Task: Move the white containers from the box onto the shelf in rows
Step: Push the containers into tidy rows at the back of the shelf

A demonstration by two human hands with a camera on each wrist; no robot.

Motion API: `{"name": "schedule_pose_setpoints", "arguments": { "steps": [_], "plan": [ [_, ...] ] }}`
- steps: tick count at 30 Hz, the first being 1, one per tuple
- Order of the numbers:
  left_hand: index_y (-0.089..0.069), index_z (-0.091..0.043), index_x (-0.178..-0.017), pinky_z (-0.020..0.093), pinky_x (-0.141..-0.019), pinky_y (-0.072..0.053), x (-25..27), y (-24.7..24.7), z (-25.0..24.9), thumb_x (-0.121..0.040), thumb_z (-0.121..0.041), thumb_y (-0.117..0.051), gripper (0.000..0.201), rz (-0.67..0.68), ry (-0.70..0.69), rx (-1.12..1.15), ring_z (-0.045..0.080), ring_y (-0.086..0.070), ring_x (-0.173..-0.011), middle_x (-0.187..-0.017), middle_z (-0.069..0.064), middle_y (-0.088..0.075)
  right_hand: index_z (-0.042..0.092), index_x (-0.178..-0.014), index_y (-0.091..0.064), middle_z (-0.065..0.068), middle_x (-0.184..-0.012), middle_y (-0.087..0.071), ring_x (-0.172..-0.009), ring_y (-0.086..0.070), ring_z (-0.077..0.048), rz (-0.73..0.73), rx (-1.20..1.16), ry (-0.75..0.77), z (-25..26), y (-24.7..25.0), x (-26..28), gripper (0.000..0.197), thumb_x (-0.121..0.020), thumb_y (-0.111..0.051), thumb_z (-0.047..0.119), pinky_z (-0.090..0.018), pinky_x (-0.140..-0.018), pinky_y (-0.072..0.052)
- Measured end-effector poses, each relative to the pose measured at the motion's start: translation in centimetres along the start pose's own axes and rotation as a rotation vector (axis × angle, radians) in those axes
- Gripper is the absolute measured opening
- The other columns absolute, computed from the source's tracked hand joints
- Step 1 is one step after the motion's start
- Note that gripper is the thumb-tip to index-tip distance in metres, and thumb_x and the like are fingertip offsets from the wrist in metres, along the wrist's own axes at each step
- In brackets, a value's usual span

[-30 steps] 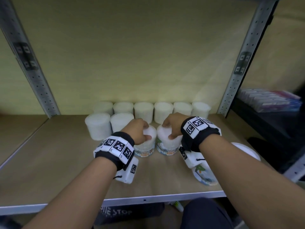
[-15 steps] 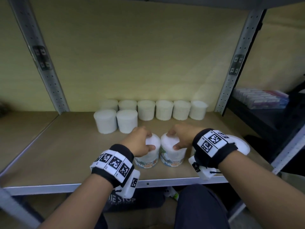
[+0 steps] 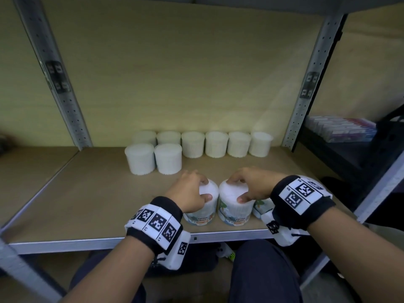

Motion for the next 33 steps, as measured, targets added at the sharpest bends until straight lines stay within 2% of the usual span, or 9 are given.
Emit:
{"name": "schedule_pose_setpoints", "arguments": {
  "steps": [6, 11, 16, 19, 22, 26, 29, 33],
  "plan": [
    [-0.057, -0.022, -0.125, 0.035, -0.108, -0.037, -0.2, 0.0, 0.3, -0.083, -0.038, -0.066, 0.045, 0.016, 0.006, 0.017, 0.019, -0.042, -0.129, -0.137, 0.002, -0.048, 0.026, -0.138, -0.048, 0.003, -0.138, -0.049, -0.124, -0.049, -0.019, 0.029, 0.007, -0.002, 0.0, 0.1, -0.2, 0.062, -0.082, -0.073, 0.028, -0.032, -0.101, -0.041],
    [-0.057, -0.018, -0.127, 0.027, -0.098, -0.041, -0.6, 1.3, 0.5, -0.086, -0.032, -0.064, 0.044, -0.039, 0.002, 0.076, 0.017, -0.051, -0.121, -0.128, 0.000, -0.053, 0.027, -0.137, -0.048, 0.001, -0.134, -0.055, -0.119, -0.055, -0.018, -0.044, -0.084, 0.007, 0.4, 1.5, -1.0, 0.057, -0.085, -0.068, 0.035, -0.031, -0.102, -0.045],
    [-0.053, -0.014, -0.131, 0.022, -0.099, -0.037, -1.1, 4.1, 2.3, -0.088, -0.026, -0.062, 0.046, -0.096, 0.025, 0.087, 0.017, -0.048, -0.125, -0.133, 0.002, -0.052, 0.019, -0.128, -0.058, 0.000, -0.124, -0.060, -0.097, -0.054, -0.011, -0.179, -0.185, 0.046, 2.0, 3.8, -2.8, 0.044, -0.087, -0.067, 0.031, -0.022, -0.085, -0.042],
    [-0.054, -0.015, -0.131, 0.020, -0.096, -0.038, -1.8, 5.9, 4.3, -0.087, -0.025, -0.062, 0.046, -0.118, 0.051, 0.097, 0.016, -0.051, -0.122, -0.133, 0.002, -0.053, 0.015, -0.123, -0.062, -0.001, -0.119, -0.063, -0.092, -0.054, -0.010, -0.244, -0.215, 0.078, 3.5, 5.3, -4.4, 0.040, -0.087, -0.067, 0.030, -0.020, -0.081, -0.042],
    [-0.054, -0.016, -0.131, 0.019, -0.092, -0.037, -2.6, 7.7, 6.8, -0.087, -0.028, -0.062, 0.046, -0.143, 0.112, 0.078, 0.015, -0.052, -0.121, -0.132, 0.001, -0.056, 0.018, -0.119, -0.065, -0.001, -0.117, -0.064, -0.092, -0.056, -0.011, -0.260, -0.226, 0.117, 5.6, 6.3, -6.4, 0.034, -0.087, -0.066, 0.031, -0.021, -0.080, -0.042],
    [-0.055, -0.015, -0.129, 0.022, -0.091, -0.039, -4.3, 9.8, 10.3, -0.087, -0.028, -0.062, 0.045, -0.157, 0.182, 0.055, 0.017, -0.054, -0.116, -0.130, 0.003, -0.057, 0.016, -0.115, -0.068, -0.001, -0.115, -0.065, -0.097, -0.060, -0.016, -0.251, -0.206, 0.156, 8.4, 7.9, -9.7, 0.031, -0.087, -0.064, 0.030, -0.024, -0.083, -0.046],
    [-0.056, -0.015, -0.126, 0.027, -0.092, -0.042, -5.5, 10.8, 13.0, -0.088, -0.028, -0.062, 0.041, -0.158, 0.224, 0.029, 0.020, -0.054, -0.114, -0.128, 0.005, -0.056, 0.014, -0.113, -0.069, -0.003, -0.115, -0.067, -0.103, -0.062, -0.020, -0.226, -0.134, 0.131, 9.8, 8.2, -13.0, 0.032, -0.087, -0.065, 0.031, -0.028, -0.086, -0.049],
    [-0.055, -0.016, -0.127, 0.028, -0.094, -0.041, -6.9, 11.3, 16.1, -0.088, -0.029, -0.062, 0.042, -0.153, 0.272, 0.018, 0.020, -0.051, -0.118, -0.129, 0.004, -0.053, 0.008, -0.114, -0.068, -0.008, -0.117, -0.066, -0.106, -0.062, -0.024, -0.170, -0.056, 0.086, 10.7, 8.2, -16.9, 0.034, -0.089, -0.063, 0.030, -0.027, -0.082, -0.048]
  ]
}}
Point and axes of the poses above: each hand's wrist, its own x-axis away from the middle knuckle, its own y-axis out of the back of the hand, z = x × y, the point moved 9 cm from there along -x, towards the middle knuckle
